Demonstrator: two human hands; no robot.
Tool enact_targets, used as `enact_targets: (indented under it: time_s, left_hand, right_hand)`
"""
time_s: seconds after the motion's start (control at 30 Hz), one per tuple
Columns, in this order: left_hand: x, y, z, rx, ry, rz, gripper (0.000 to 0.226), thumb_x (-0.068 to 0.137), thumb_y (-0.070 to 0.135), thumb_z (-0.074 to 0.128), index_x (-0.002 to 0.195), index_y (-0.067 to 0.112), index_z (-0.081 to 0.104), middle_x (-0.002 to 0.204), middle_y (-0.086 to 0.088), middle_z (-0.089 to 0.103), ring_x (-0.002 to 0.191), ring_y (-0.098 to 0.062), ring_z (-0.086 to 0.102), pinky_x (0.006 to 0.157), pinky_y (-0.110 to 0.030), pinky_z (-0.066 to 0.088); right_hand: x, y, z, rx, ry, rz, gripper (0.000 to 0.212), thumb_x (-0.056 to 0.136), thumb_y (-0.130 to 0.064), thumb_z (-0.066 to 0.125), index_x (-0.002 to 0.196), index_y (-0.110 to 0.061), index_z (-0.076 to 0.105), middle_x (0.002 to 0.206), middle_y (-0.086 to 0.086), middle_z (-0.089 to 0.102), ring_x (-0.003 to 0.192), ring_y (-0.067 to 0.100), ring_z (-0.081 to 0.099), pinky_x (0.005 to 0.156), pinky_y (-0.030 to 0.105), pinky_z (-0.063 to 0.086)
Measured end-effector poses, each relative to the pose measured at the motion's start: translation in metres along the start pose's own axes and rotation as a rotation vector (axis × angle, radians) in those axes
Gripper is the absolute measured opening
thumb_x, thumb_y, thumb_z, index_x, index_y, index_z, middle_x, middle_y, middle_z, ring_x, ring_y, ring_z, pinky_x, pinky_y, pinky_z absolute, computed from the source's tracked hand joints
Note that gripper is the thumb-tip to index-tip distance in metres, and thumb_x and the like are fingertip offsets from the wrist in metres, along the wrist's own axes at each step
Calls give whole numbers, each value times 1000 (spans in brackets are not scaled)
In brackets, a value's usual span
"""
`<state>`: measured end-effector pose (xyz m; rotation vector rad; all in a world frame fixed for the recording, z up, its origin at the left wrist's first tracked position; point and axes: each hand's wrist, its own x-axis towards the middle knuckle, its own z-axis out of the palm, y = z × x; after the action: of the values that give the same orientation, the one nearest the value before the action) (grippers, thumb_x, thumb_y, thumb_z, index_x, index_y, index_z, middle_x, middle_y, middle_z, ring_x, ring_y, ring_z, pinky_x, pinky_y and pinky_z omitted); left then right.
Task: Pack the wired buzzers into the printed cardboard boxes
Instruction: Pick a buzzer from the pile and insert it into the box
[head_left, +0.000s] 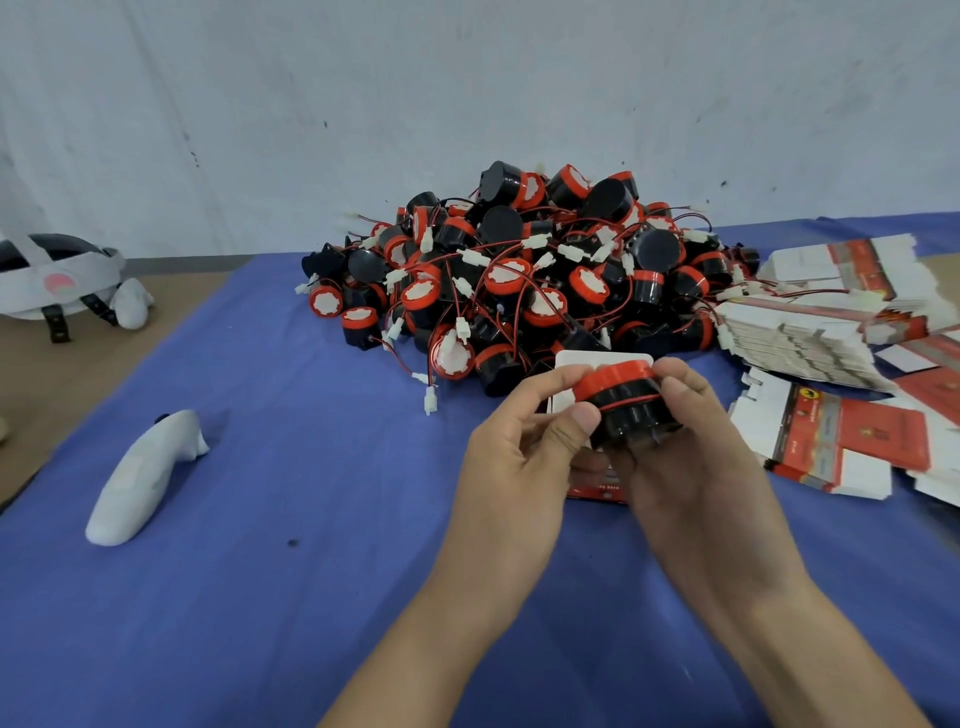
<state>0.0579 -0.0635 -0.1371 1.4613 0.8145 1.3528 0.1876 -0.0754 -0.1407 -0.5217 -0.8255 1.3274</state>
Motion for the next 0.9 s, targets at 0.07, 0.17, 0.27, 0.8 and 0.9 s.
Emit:
enact_targets:
  time_s: [0.07, 0.17, 0.27, 0.8, 0.9]
  left_hand:
    - [0, -2, -2, -23, 8, -21, 21, 99, 23, 61, 107, 41, 68, 77, 6, 72, 71, -5, 69, 69, -18, 55]
    - [0, -3, -2, -21, 18, -27, 18, 98, 21, 61, 111, 33, 68, 72, 8, 69, 64, -3, 64, 64, -14, 52]
    - [4, -2, -6, -3, 69, -4, 16, 99, 18, 59, 109, 29, 66, 64, 10, 66, 56, -2, 58, 56, -9, 46]
    - [10, -5, -44, 671, 9, 261, 28, 99, 13, 61, 116, 35, 65, 59, 37, 50, 50, 8, 44, 50, -4, 33]
    - [7, -5, -41, 814, -49, 308, 30, 97, 4, 61, 120, 23, 67, 78, 48, 51, 65, 27, 47, 58, -2, 37]
  right_hand:
    - [0, -2, 2, -8, -8, -12, 15, 95, -26, 51, 101, -22, 65, 100, 4, 72, 88, 17, 69, 68, 27, 59]
    - [2, -5, 1, -73, 1, -34, 18, 99, -28, 49, 105, -21, 65, 108, 3, 74, 98, 18, 70, 76, 27, 59]
    - [8, -10, -6, -162, 113, -111, 24, 105, -33, 47, 114, -22, 66, 116, -2, 73, 112, 19, 70, 87, 27, 58]
    - [21, 0, -67, -1027, -189, 112, 64, 69, -52, 76, 101, -89, 35, 116, -49, 55, 109, -20, 57, 80, 0, 45]
    - [24, 5, -71, -1095, -192, 119, 65, 76, -48, 72, 109, -88, 32, 121, -45, 55, 110, -16, 58, 86, 14, 53]
